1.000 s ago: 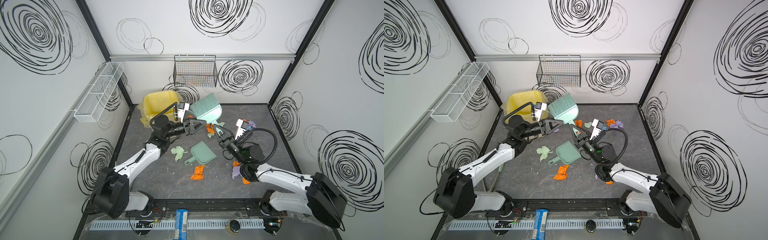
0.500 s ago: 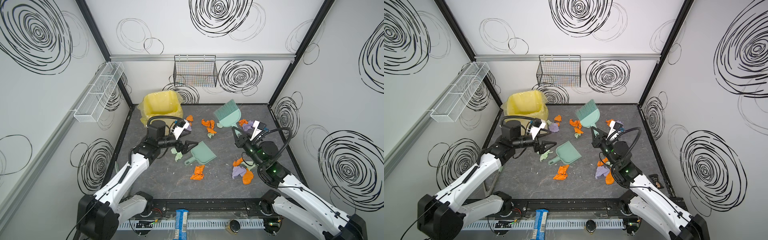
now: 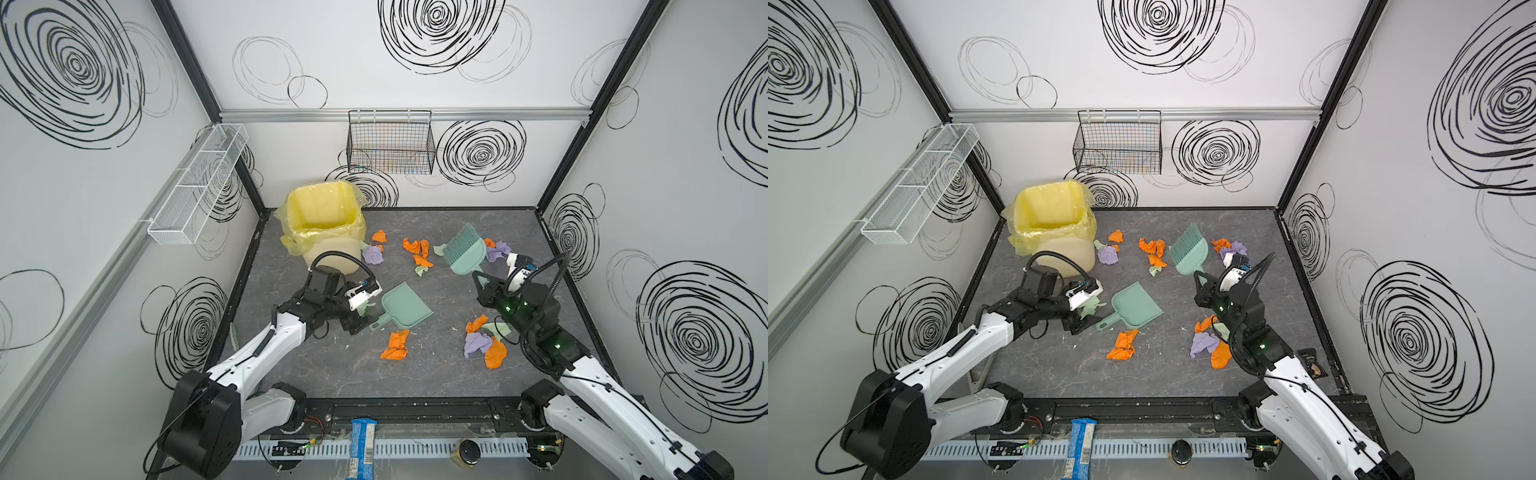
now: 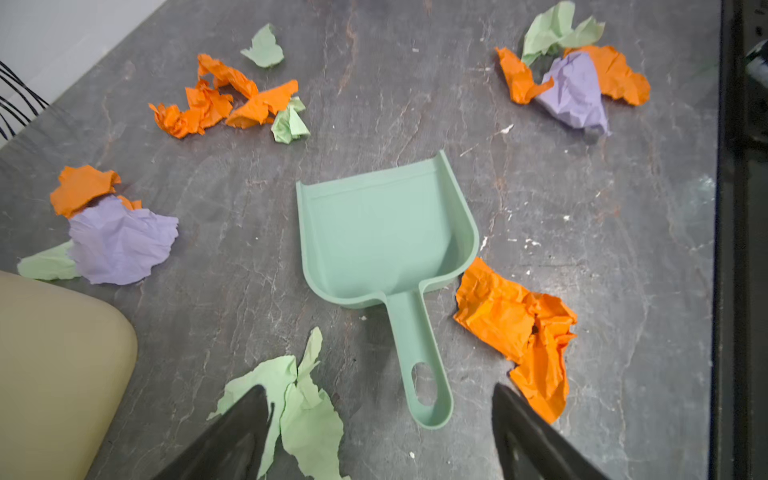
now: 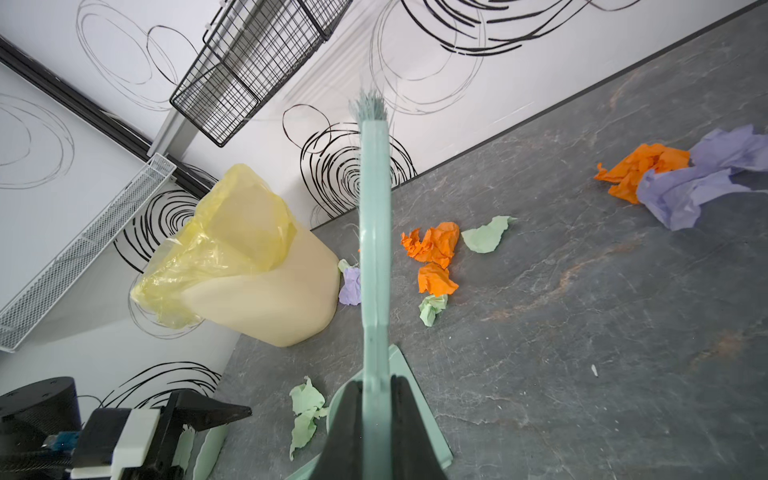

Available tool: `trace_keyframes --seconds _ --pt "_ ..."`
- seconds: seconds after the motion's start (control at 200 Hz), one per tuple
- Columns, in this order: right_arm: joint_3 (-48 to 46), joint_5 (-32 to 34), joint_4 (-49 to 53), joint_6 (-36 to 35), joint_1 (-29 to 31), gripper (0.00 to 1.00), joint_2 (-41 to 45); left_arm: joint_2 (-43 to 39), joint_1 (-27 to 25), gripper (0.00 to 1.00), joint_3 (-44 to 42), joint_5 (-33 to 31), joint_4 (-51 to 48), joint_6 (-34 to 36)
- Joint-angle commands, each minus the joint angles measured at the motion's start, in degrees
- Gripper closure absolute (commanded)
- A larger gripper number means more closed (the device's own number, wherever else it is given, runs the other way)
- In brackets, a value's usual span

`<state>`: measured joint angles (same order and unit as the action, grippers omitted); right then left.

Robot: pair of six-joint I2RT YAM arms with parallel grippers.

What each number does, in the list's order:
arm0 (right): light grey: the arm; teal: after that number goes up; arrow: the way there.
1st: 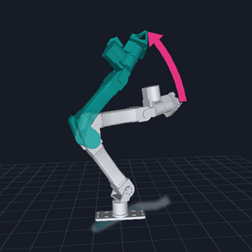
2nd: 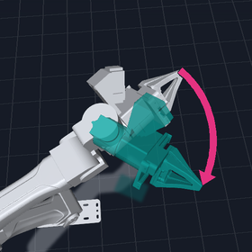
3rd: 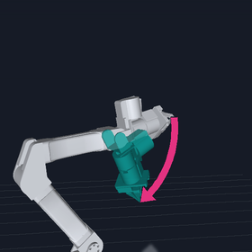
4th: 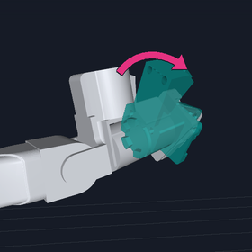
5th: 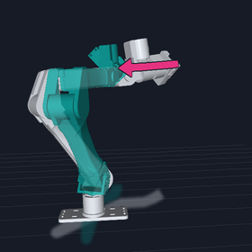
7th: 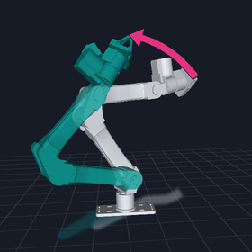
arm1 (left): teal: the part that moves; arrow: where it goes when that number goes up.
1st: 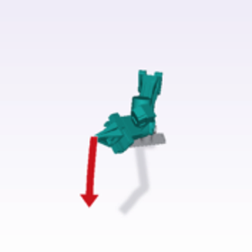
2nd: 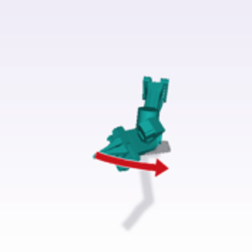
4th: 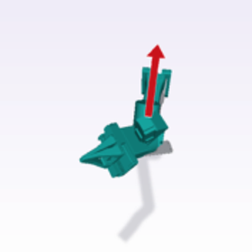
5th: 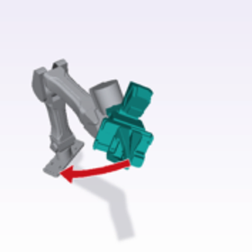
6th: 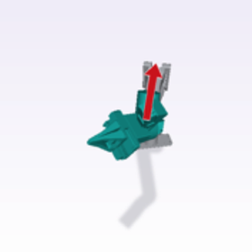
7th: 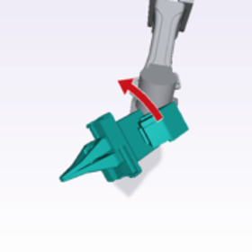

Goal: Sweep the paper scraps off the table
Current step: 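Release the brush with the left gripper and move it toward the green dustpan, then grasp the green dustpan handle with the left gripper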

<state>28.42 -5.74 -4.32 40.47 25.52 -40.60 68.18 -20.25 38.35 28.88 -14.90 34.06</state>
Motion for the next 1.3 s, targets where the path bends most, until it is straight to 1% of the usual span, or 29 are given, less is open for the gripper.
trace_keyframes --seconds 0.0,0.16,0.32,0.43,0.465,0.53,0.635,0.765,0.931,1.046,1.296 --pt "-0.30 -0.68 -0.36 -0.47 -0.15 1.00 0.87 2.80 -1.42 0.16 -0.31 -1.25 2.39 2.29" --pt "-0.80 -0.59 -0.02 -0.64 -0.32 1.00 0.96 5.29 -2.75 0.20 -0.79 -0.21 4.81 -0.22" --pt "-2.25 -1.01 -1.36 -0.08 -0.44 1.00 0.79 3.45 -5.37 0.21 -3.39 1.05 13.05 -7.34" --pt "-2.76 -1.34 -2.05 0.31 -0.52 1.00 0.57 3.31 -9.07 0.21 -5.29 -1.00 17.77 -10.35" --pt "-2.89 -1.38 -2.17 0.46 -0.53 1.00 0.70 3.83 -10.42 0.20 -4.93 -2.79 17.86 -10.86" --pt "-3.02 -1.38 -2.28 0.49 -0.48 1.00 0.68 4.16 -11.25 0.20 -5.39 -2.94 20.04 -12.73" --pt "-3.29 -1.38 -2.28 0.62 -0.48 1.00 0.76 4.65 -12.37 0.21 -5.12 -5.84 20.76 -13.52" --pt "-3.59 -1.56 -2.71 0.85 -0.49 1.00 0.69 5.33 -12.78 0.21 -4.84 -7.70 20.26 -13.58" --pt "-3.08 -1.60 -1.92 0.70 -0.48 1.00 0.79 7.14 -12.71 0.21 -3.16 -7.74 15.10 -11.27" --pt "-2.41 -1.34 -0.66 -0.13 -0.64 1.00 0.73 7.43 -11.76 0.21 -2.90 -7.37 11.12 -9.76" --pt "-3.44 -2.23 -2.68 0.36 -0.91 1.00 -0.16 8.27 -10.80 0.22 -5.75 -7.86 13.77 -9.89"
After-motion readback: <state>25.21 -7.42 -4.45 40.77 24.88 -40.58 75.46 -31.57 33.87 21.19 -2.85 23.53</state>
